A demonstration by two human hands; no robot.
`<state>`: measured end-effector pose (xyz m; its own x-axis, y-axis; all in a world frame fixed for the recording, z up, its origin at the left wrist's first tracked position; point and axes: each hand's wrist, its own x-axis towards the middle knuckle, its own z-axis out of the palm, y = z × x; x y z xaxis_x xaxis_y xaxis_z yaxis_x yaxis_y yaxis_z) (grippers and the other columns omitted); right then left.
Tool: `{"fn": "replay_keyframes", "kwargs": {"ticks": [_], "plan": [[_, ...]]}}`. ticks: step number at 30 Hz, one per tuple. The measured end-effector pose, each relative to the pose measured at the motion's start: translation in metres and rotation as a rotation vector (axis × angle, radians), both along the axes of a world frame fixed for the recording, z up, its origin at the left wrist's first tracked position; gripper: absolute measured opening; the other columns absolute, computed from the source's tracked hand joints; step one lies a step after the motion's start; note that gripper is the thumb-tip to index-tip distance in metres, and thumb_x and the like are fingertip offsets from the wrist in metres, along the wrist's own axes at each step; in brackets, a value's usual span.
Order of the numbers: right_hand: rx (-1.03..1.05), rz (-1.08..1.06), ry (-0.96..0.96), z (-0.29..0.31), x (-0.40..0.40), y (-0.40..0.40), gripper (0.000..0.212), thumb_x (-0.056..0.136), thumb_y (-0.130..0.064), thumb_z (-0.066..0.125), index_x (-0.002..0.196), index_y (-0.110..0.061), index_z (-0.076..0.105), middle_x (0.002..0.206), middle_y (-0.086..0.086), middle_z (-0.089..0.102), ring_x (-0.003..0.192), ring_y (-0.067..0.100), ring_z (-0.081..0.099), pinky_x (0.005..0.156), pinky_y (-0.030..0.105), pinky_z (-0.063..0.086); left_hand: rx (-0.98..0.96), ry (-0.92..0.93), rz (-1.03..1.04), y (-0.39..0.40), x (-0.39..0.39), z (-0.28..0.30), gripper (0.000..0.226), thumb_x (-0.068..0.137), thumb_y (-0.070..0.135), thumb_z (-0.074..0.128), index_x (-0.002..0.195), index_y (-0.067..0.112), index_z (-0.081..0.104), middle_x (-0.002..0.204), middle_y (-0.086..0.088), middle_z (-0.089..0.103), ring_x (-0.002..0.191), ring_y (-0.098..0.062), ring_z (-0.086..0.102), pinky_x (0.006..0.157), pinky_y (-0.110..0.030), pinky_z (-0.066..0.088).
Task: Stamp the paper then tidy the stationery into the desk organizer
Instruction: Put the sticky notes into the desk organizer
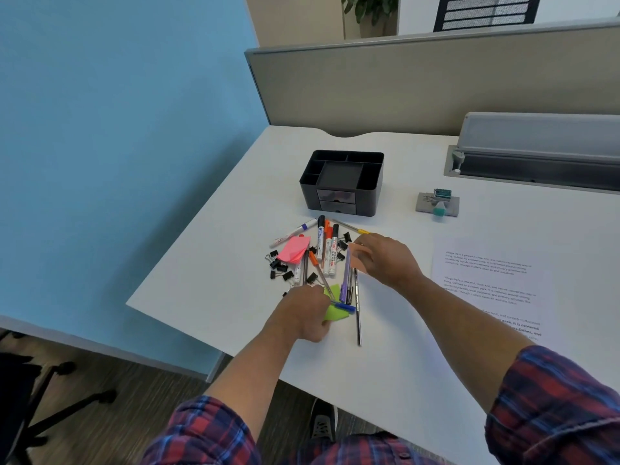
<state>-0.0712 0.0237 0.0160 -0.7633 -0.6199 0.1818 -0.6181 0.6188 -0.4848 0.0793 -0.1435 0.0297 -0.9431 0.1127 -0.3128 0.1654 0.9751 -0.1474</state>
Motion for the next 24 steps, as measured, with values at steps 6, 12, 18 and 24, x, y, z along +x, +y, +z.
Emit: {"fn": "replay_keyframes", "kwargs": {"ticks": [6, 12, 18, 24], "plan": [[-0.023, -0.098, -0.261, 0.008, -0.008, 0.001, 0.028, 0.099, -0.041, 0.053, 0.118, -0.024, 0.065, 0.115, -0.002, 0.069, 0.092, 0.023, 0.063, 0.076, 0.036, 0.054, -0.078, -0.016, -0.099, 0.016, -0.007, 0.006, 0.018, 0.082, 0.018, 0.056, 0.093, 0.009, 0.068, 0.091, -0.008, 0.066, 0.080, -0.033, 0.065, 0.062, -0.033, 0.038], [-0.189, -0.217, -0.496, 0.010, -0.013, 0.004, 0.031, 0.099, -0.037, 0.056, 0.125, -0.021, 0.063, 0.115, 0.002, 0.065, 0.093, 0.024, 0.060, 0.074, 0.038, 0.054, 0.247, 0.289, 0.075, 0.005, -0.017, 0.022, 0.021, 0.077, 0.027, 0.045, 0.081, 0.013, 0.059, 0.081, -0.003, 0.063, 0.073, -0.027, 0.060, 0.058, -0.027, 0.033], [-0.302, -0.207, -0.595, 0.012, -0.012, 0.008, 0.031, 0.096, -0.025, 0.062, 0.126, -0.017, 0.061, 0.113, 0.008, 0.066, 0.085, 0.026, 0.060, 0.064, 0.034, 0.051, 0.732, 0.373, 0.484, -0.005, -0.034, 0.026, 0.014, 0.071, 0.024, 0.041, 0.064, 0.012, 0.043, 0.058, 0.001, 0.043, 0.056, -0.019, 0.037, 0.050, -0.029, 0.027], [-0.415, -0.171, -0.667, 0.014, -0.009, 0.006, 0.025, 0.090, -0.018, 0.071, 0.114, -0.015, 0.065, 0.091, 0.012, 0.072, 0.064, 0.020, 0.063, 0.055, 0.031, 0.052, 1.145, 0.363, 0.847, 0.000, -0.050, 0.023, 0.005, 0.064, 0.019, 0.041, 0.065, 0.014, 0.040, 0.061, 0.002, 0.036, 0.059, -0.015, 0.031, 0.052, -0.027, 0.022]]}}
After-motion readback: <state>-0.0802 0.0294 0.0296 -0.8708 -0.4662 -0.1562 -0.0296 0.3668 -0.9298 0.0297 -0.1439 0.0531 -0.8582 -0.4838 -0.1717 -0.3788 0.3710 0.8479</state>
